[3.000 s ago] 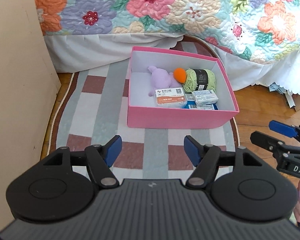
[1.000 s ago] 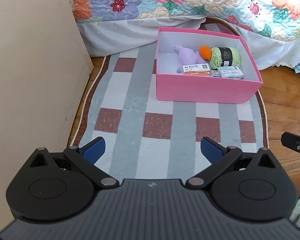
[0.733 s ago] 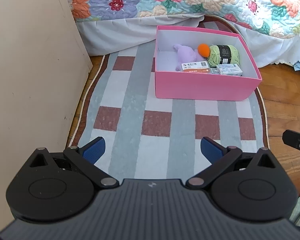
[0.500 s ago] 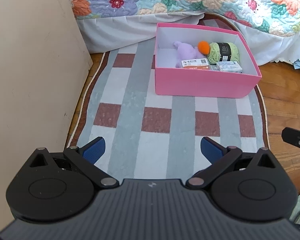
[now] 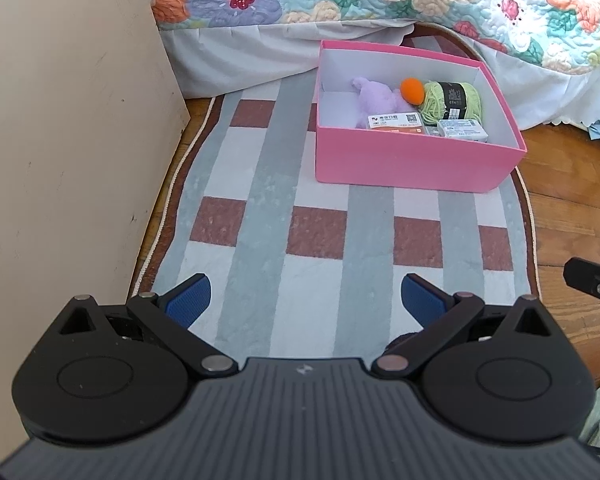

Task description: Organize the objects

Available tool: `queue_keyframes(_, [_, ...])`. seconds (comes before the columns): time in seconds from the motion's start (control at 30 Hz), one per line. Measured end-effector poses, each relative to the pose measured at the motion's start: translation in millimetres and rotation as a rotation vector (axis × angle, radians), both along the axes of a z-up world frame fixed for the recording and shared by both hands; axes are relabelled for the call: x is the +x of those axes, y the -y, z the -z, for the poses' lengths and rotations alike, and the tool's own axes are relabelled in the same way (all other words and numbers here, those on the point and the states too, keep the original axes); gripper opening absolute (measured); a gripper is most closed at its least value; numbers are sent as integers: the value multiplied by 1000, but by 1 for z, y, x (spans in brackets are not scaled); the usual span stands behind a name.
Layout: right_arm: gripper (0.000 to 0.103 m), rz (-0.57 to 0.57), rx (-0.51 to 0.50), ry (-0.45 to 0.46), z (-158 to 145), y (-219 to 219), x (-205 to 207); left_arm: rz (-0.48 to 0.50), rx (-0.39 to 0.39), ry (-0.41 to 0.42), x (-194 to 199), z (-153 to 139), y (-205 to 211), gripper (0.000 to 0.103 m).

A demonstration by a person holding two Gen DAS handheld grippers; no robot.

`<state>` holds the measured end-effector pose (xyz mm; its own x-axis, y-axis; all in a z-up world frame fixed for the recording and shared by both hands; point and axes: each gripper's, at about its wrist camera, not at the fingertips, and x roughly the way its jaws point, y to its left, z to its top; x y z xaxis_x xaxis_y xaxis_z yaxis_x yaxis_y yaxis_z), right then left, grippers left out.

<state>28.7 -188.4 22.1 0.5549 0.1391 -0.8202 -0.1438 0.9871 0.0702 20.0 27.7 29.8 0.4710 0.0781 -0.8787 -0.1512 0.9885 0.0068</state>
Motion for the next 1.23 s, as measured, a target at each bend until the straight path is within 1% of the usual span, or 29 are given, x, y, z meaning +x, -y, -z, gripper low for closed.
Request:
queue_keyframes(0.47, [101, -6, -15, -15, 5, -2, 3, 3, -4, -1, -1, -1, 1, 103])
queue_keyframes(0.57, [101, -4, 7, -23, 3, 0, 1, 7, -6, 7, -1, -2, 0, 103])
queue_keyframes(0.9, [101, -13, -3, 1, -3, -2, -5, -1, -19, 4, -1, -3, -1, 103])
queue_keyframes(1.07, [101, -10, -5, 4, -3, -2, -5, 14, -16, 14, -2, -4, 1, 103])
queue_keyframes(1.23, [101, -9, -7, 4, -3, -3, -5, 18, -18, 6, -1, -3, 0, 103])
